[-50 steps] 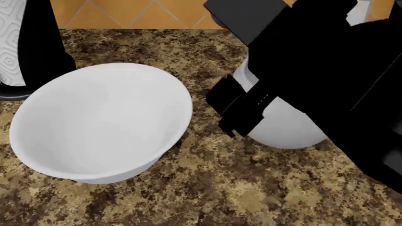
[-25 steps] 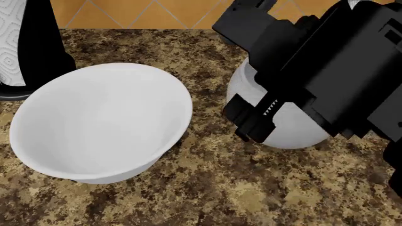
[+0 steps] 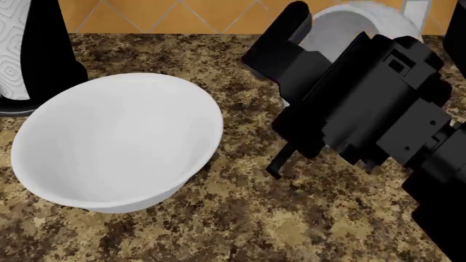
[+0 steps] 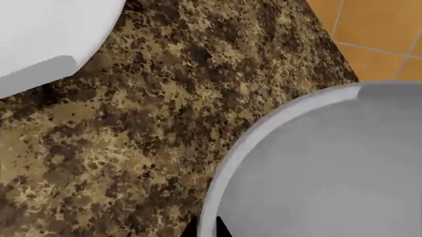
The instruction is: Stack the bowls from largest to smallest.
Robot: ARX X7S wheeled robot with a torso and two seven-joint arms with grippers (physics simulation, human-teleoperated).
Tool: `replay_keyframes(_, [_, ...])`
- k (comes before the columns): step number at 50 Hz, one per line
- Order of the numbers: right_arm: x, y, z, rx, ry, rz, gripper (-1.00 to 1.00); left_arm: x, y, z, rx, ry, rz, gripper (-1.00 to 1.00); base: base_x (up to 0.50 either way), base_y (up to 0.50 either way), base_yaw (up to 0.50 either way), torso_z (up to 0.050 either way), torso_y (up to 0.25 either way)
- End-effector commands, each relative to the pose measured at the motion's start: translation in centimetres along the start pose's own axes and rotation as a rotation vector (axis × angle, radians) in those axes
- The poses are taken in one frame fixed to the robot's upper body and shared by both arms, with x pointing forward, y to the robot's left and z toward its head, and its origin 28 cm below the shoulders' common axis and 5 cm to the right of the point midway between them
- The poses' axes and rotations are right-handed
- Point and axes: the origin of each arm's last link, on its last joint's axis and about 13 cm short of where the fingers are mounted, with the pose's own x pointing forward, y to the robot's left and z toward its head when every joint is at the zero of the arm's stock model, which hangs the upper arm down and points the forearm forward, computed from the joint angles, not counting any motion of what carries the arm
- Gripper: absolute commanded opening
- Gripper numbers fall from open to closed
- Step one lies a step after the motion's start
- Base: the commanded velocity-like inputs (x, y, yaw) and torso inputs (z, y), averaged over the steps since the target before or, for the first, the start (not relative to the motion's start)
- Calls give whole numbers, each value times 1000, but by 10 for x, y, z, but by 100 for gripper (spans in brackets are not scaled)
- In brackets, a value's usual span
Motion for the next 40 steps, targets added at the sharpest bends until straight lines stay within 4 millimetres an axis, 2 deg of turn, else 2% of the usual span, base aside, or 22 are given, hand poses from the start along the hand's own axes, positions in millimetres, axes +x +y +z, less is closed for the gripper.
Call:
replay_keyframes(1, [-4,-2,9,-26,-49,-5,-100,0,0,-1,-2,-13,-4,100,0,0,0,0,0])
replay_keyframes(3, [-6,-3,8,-29,-30,-28,-100,1,-1,-2,-2,-11,-5,100,0,0,0,0,0])
replay_keyframes(4, [-12,-1,13,-34,-73,47,-100,1,-1,-2,-1,-10,-7,100,0,0,0,0,0])
replay_keyframes(5, [-18,-5,16,-49,-59,-33,-100,1,-1,-3,-1,-10,-8,100,0,0,0,0,0])
replay_keyframes(8, [-34,-9,22,-53,-96,-50,-100,1,-2,-2,-1,-9,-11,100,0,0,0,0,5])
replay_keyframes(15, [-56,-6,37,-90,-166,-52,-100,1,-3,-2,-1,-8,-14,100,0,0,0,0,0])
replay_keyframes(19, [-74,6,51,-104,-244,18,-100,3,-1,-3,-1,-10,-10,100,0,0,0,0,0])
replay_keyframes(24, [-86,21,64,-92,-348,134,-100,2,0,-2,0,-12,-4,100,0,0,0,0,0])
replay_keyframes(29, [-100,31,80,-126,-405,120,-100,-1,7,7,-3,-36,28,100,0,0,0,0,0])
replay_keyframes(34, [-115,40,100,-161,-491,128,-100,-3,4,9,4,-38,15,100,0,0,0,0,0])
replay_keyframes(37, [-119,46,109,-155,-533,145,-100,-3,5,10,2,-39,20,100,0,0,0,0,0])
replay_keyframes(40, [-113,48,120,-148,-545,138,-100,-4,6,12,-2,-44,23,100,0,0,0,0,0])
